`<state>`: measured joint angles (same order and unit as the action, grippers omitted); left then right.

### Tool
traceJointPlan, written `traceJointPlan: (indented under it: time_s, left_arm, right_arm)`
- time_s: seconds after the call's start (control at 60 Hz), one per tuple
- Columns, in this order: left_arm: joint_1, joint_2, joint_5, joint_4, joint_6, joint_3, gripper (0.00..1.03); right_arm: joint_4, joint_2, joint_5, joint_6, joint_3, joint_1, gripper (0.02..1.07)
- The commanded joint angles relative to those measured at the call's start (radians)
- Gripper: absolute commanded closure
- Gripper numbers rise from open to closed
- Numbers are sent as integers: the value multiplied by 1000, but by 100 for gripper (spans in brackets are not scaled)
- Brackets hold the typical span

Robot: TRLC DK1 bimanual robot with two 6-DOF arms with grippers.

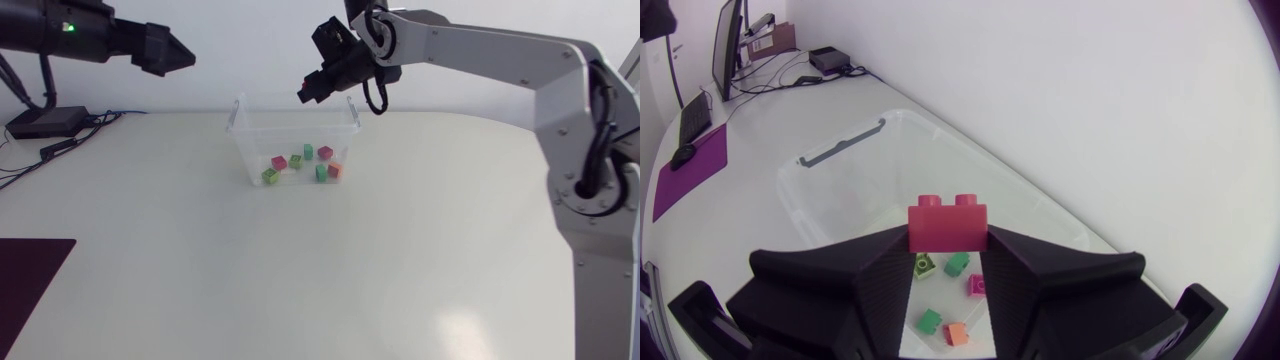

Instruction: Place the duplo bricks in the container

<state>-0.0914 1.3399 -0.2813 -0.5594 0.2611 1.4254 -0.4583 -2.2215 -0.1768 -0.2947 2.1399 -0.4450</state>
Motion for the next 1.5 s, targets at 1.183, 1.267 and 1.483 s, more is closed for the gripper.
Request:
traceJointPlan:
  time_s: [1.183,1.267,1.483]
  left_arm:
    - [167,-720,200,328,-54,-813,3]
    - [167,-746,218,351,-52,-842,3]
    - [165,-809,235,400,-48,-922,3]
  right_arm:
    - [349,1004,212,52,-1172,163,6]
    - [365,1091,218,48,-1249,196,6]
    - [382,1316,218,42,-1459,281,6]
